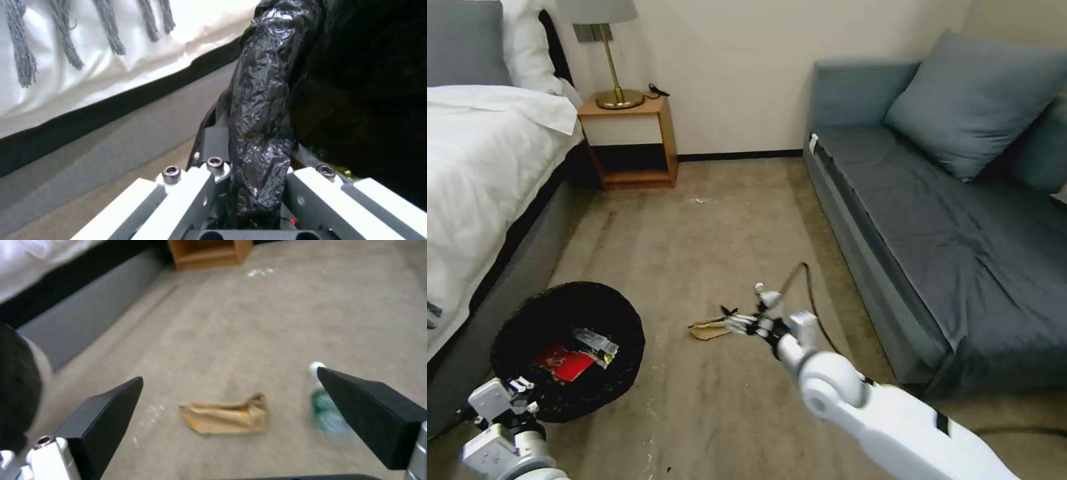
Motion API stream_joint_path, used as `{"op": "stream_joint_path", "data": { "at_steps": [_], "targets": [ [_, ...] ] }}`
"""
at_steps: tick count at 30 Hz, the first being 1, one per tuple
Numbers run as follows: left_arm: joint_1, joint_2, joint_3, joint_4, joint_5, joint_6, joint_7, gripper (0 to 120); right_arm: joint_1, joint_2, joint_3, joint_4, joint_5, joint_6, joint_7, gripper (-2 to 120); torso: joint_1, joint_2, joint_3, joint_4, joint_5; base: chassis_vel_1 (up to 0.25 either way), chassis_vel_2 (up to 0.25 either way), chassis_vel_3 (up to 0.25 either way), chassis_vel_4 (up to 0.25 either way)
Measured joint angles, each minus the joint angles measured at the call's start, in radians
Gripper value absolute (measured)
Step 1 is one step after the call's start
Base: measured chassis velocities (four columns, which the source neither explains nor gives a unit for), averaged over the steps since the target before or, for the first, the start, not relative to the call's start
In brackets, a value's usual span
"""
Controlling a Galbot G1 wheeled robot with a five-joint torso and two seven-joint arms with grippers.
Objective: Pick up the trash bin, then pick up the garbage on the floor and place it into the trash bin.
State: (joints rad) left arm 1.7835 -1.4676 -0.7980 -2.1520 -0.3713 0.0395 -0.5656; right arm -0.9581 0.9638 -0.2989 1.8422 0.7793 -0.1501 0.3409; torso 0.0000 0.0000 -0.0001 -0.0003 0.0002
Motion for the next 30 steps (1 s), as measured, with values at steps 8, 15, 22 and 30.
{"op": "stream_joint_path", "data": {
  "at_steps": [8,15,22,30],
  "targets": [
    [0.003,0.000,0.001,0.018,0.012,-0.020,-0.001,3,-0.044,-0.003,0.035,-0.011,-0.040,0.020,-0.009,100,0.000,0.000,0.000,0.0003,-0.0002,0.000,0.000,0.000,0.000],
    [0.008,0.006,-0.005,0.030,0.009,-0.039,-0.002,3,-0.056,0.031,0.044,-0.053,-0.073,0.061,-0.032,100,0.000,0.000,0.000,0.0004,-0.0002,0.000,0.000,0.000,0.000],
    [0.010,0.011,-0.009,0.040,0.006,-0.048,-0.005,3,-0.066,0.050,0.047,-0.073,-0.095,0.077,-0.039,100,0.000,0.000,0.000,0.0004,-0.0002,0.000,0.000,0.000,0.000],
    [0.009,0.015,-0.010,0.045,0.001,-0.049,-0.010,3,-0.074,0.060,0.047,-0.083,-0.114,0.091,-0.040,100,0.000,0.000,0.000,0.0004,-0.0003,0.000,0.000,0.000,0.000]
  ]
}}
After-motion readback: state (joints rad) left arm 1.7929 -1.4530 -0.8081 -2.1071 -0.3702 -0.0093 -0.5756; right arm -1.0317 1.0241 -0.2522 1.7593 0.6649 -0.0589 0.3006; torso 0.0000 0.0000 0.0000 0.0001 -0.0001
